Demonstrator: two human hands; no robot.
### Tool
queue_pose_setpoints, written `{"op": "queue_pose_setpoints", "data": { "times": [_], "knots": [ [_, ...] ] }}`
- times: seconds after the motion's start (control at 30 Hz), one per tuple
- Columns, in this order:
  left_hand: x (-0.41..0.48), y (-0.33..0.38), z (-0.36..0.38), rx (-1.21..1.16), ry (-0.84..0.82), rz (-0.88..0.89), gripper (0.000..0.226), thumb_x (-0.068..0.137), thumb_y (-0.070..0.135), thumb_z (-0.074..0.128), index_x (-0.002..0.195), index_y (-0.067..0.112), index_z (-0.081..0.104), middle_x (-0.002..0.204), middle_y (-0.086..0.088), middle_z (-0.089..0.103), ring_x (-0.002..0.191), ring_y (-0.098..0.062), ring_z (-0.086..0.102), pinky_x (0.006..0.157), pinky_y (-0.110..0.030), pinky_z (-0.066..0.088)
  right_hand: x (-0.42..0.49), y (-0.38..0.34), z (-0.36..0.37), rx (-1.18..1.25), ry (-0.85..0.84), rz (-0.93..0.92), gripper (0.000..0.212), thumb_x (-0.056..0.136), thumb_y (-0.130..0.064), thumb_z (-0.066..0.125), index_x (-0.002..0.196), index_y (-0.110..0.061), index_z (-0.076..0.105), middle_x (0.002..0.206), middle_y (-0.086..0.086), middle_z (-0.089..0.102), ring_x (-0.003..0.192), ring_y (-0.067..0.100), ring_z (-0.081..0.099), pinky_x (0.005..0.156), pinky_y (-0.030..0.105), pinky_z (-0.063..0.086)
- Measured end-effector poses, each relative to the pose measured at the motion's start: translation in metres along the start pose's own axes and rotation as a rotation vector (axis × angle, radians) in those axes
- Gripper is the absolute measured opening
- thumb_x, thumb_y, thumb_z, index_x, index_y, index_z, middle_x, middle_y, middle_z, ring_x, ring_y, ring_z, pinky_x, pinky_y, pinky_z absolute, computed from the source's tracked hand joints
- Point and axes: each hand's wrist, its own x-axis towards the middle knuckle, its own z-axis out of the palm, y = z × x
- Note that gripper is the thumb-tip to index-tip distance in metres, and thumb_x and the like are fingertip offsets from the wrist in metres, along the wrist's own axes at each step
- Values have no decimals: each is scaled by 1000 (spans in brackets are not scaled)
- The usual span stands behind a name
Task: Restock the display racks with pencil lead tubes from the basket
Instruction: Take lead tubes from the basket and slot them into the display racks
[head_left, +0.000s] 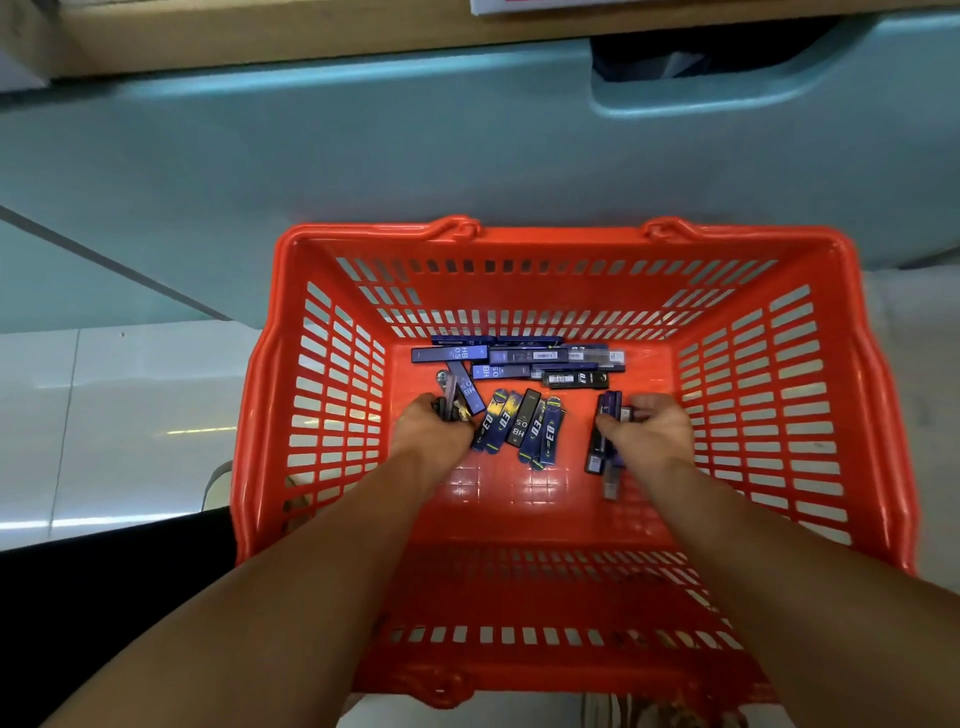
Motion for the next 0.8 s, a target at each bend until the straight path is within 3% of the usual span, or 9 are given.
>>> {"op": "queue_pose_setpoints", "data": {
  "times": [0.07, 0.13, 0.23, 0.33, 0.4, 0.47, 0.57, 0.67, 0.8],
  "knots": [
    [-2, 0, 1, -58, -14, -42, 27, 88, 13, 79, 107, 20, 62, 92, -10, 75, 73, -21, 71, 60, -35, 61, 4, 1, -6, 26, -11, 23, 48, 84, -5, 82, 127, -9, 61, 97, -1, 65, 71, 6, 62, 50, 16, 46],
    [-1, 0, 3, -85, 39, -65, 28, 87, 16, 82, 105, 20, 62, 93, -7, 73, 74, -18, 69, 53, -28, 54, 7, 2, -8, 29, 24, 18, 43, 84, -9, 83, 122, -11, 63, 88, -6, 62, 69, 3, 58, 52, 18, 44],
    [3, 3, 5, -105, 197, -62, 39, 82, 30, 87, 107, 15, 62, 96, 1, 69, 80, -12, 64, 61, -25, 49, 2, 2, -2, 30, 73, 84, 40, 81, -27, 88, 108, -17, 61, 85, -9, 61, 70, 10, 58, 63, 22, 47],
    [11, 10, 5, -94, 263, -93, 57, 76, 48, 88, 110, 17, 54, 90, 7, 58, 90, -18, 60, 76, -30, 52, -2, 1, 10, 21, 149, 155, 83, 59, -51, 96, 125, -17, 58, 115, 4, 72, 101, 30, 70, 90, 39, 56],
    [18, 16, 6, -1, 270, -114, 66, 74, 60, 85, 112, 17, 53, 91, 4, 59, 94, -22, 61, 84, -34, 57, -5, -1, 14, -28, 167, 184, 101, 57, -53, 97, 135, -13, 46, 127, 11, 66, 112, 35, 67, 84, 35, 51],
    [24, 22, 8, 105, 268, -122, 77, 72, 69, 82, 118, 14, 55, 98, 0, 63, 93, -23, 64, 80, -35, 58, -3, -3, 15, -83, 168, 173, 105, 60, -49, 97, 138, -12, 38, 130, 13, 61, 113, 36, 65, 80, 38, 50],
    [31, 29, 12, 119, 259, -93, 74, 70, 68, 84, 114, 15, 57, 94, 2, 64, 82, -17, 63, 63, -27, 47, -3, -6, 24, -153, 146, 108, 96, 60, -48, 96, 131, -16, 41, 109, 3, 65, 95, 29, 66, 91, 45, 57],
    [32, 30, 18, 143, 214, -38, 65, 73, 53, 89, 116, 17, 58, 101, -1, 67, 80, -14, 63, 52, -23, 43, 1, -5, 32, -171, 100, 70, 78, 56, -50, 95, 114, -20, 53, 96, 1, 70, 81, 26, 70, 77, 45, 63],
    [28, 20, 21, 228, 188, -20, 63, 79, 50, 85, 122, 17, 52, 103, -1, 63, 87, -18, 67, 60, -26, 56, 0, -5, 31, -103, 43, 107, 58, 76, -34, 90, 118, -16, 54, 99, 2, 66, 82, 23, 68, 57, 25, 51]
  ]
}}
